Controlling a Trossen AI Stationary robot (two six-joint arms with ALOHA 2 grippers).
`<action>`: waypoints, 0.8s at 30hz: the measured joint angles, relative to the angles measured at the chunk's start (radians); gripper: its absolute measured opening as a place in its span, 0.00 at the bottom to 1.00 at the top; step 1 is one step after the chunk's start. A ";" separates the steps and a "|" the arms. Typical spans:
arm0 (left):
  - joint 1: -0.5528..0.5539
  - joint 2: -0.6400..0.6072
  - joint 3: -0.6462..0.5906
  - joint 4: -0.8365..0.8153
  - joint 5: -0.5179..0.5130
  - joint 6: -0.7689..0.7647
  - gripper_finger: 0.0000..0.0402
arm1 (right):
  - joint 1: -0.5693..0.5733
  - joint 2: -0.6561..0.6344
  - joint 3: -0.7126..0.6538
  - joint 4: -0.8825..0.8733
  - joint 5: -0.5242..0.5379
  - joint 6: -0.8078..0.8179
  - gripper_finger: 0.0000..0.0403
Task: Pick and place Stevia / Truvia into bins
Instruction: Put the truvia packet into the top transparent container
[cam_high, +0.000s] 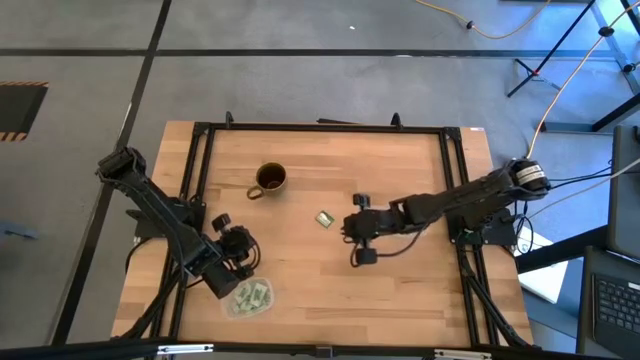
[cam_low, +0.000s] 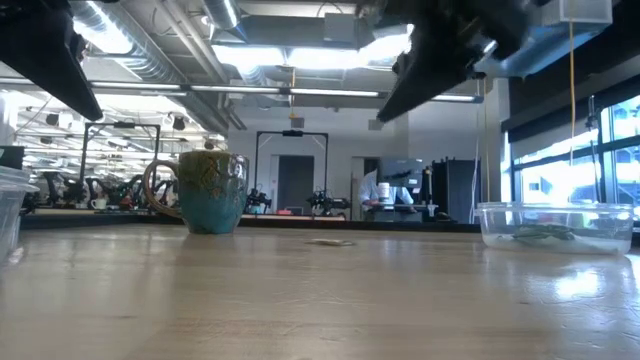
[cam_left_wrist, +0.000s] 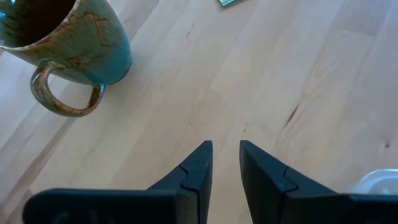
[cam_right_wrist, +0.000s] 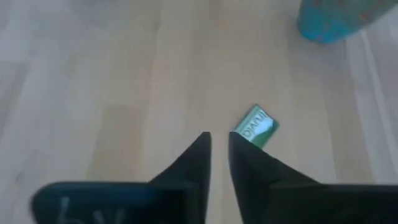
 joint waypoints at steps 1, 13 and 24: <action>0.000 0.000 0.000 0.002 0.000 0.001 0.18 | -0.010 0.011 0.000 0.005 0.001 0.001 0.14; 0.000 0.000 0.000 0.007 0.001 0.009 0.18 | -0.141 0.268 0.000 0.255 0.000 -0.126 0.33; 0.000 0.000 0.000 0.007 0.002 0.008 0.18 | -0.226 0.367 0.000 0.311 -0.134 -0.076 0.21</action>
